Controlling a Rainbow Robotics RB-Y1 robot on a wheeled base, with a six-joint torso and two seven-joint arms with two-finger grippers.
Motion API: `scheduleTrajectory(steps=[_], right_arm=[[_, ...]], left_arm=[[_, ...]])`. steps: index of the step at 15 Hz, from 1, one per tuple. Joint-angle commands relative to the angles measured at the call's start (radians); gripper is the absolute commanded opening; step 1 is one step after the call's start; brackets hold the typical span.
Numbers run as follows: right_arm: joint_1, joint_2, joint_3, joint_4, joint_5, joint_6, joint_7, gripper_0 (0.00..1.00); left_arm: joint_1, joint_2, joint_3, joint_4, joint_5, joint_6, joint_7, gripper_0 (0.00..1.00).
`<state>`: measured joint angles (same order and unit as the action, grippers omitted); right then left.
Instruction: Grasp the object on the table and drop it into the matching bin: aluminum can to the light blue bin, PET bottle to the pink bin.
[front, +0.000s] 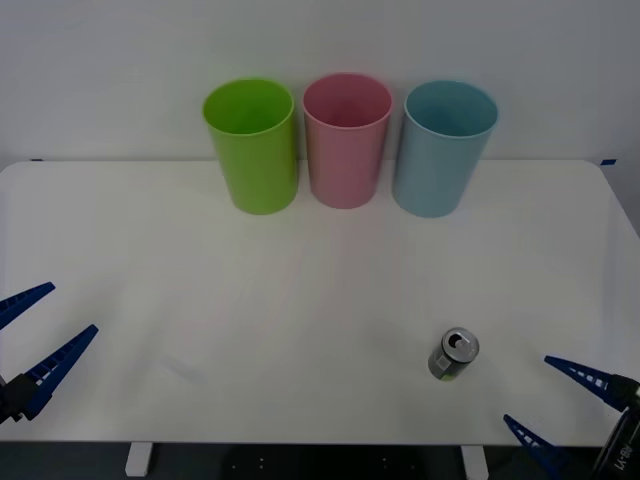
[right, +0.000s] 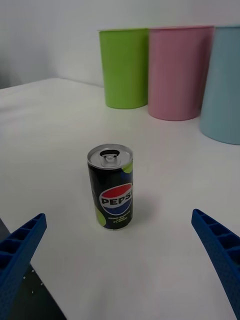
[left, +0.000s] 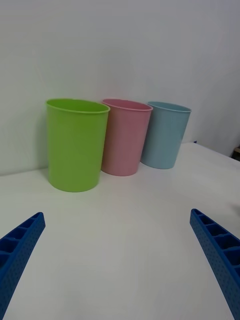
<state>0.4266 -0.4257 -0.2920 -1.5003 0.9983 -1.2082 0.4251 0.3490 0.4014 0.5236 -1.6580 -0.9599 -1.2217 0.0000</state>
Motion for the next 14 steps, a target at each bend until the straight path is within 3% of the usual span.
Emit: scheduleTrajectory(steps=[1, 4, 14], right_arm=[[-0.022, 0.05, 0.001, 0.002, 0.057, 0.026, 0.006, 1.0], [-0.04, 0.09, 0.007, 0.002, 0.103, 0.05, 0.011, 1.0], [-0.081, 0.096, 0.154, 0.0, 0.102, 0.216, 0.041, 1.0]], left_arm=[[0.0, 0.0, 0.0, 0.0, 0.0, 0.0, 0.0, 1.0], [0.0, 0.0, 0.0, 0.0, 0.0, 0.0, 0.0, 1.0], [0.0, 0.0, 0.0, 0.0, 0.0, 0.0, 0.0, 1.0]])
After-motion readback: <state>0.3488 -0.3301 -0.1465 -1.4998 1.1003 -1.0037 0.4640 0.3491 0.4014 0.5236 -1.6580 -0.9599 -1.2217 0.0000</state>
